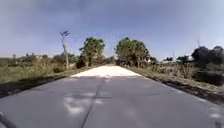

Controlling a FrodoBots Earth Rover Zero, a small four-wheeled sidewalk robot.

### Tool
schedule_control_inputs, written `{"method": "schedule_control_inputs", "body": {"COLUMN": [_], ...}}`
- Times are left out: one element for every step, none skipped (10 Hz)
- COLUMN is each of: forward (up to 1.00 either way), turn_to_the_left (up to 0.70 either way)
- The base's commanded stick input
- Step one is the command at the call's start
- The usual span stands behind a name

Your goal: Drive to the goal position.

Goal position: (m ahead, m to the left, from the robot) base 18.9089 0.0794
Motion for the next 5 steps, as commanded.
{"method": "schedule_control_inputs", "body": {"forward": [0.85, 0.85, 0.85, 0.85, 0.85], "turn_to_the_left": [0.00, 0.00, 0.00, 0.00, 0.00]}}
